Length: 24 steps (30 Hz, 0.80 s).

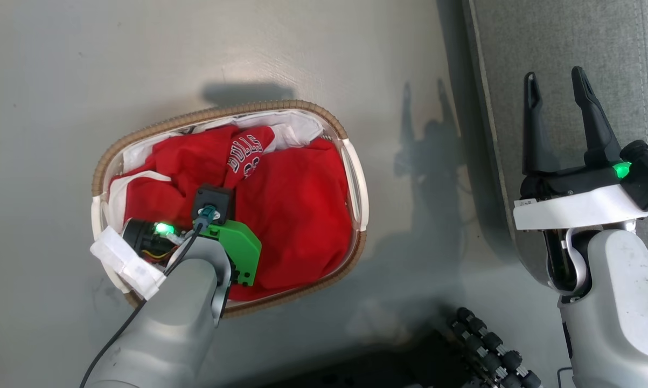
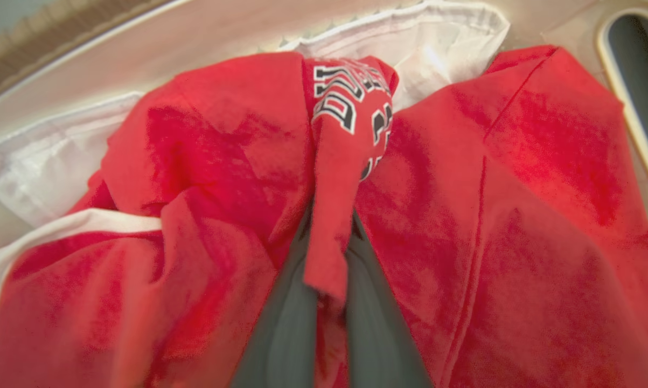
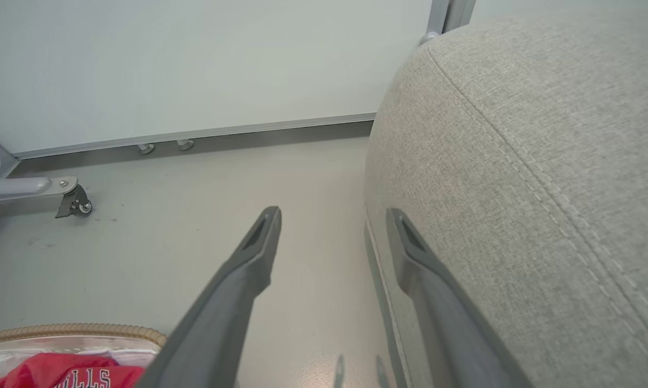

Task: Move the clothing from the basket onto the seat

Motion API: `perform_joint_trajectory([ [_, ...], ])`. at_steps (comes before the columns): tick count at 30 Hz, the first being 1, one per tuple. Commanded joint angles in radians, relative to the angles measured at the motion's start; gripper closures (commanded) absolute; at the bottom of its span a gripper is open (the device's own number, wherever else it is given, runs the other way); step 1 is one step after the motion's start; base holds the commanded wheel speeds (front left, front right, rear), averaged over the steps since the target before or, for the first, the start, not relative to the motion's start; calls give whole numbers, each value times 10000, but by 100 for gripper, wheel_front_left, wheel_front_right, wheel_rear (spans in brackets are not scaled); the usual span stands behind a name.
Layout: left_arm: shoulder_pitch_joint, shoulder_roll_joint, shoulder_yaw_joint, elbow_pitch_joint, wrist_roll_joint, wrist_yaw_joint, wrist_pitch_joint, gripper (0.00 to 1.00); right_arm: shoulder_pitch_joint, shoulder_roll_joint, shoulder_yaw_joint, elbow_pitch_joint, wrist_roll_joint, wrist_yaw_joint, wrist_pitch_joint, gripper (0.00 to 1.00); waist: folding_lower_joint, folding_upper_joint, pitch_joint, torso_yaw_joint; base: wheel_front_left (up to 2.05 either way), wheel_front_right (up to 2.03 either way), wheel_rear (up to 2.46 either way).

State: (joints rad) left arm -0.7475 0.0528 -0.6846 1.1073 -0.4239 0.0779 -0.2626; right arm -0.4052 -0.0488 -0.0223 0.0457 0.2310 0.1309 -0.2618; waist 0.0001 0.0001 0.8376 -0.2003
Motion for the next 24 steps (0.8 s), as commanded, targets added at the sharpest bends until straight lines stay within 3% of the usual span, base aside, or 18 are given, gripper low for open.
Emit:
perform_joint_trajectory([
  [1, 171, 88, 29, -175, 88, -75, -31, 100, 23, -28, -47, 82, -6, -3, -49, 0, -1, -1, -260, 90, 0, 0, 0],
  [9, 1028, 234, 122, -1641, 535, -323, -20, 100, 329, -33, -170, 395, -268, -5, -49, 0, -1, -1, -1544, 515, 0, 0, 0],
  [24, 2638, 775, 325, -4556, 1435, -628, -21, 100, 1718, -34, -511, 921, -907, -5, -49, 0, -1, -1, -5016, 1599, 0, 0, 0],
])
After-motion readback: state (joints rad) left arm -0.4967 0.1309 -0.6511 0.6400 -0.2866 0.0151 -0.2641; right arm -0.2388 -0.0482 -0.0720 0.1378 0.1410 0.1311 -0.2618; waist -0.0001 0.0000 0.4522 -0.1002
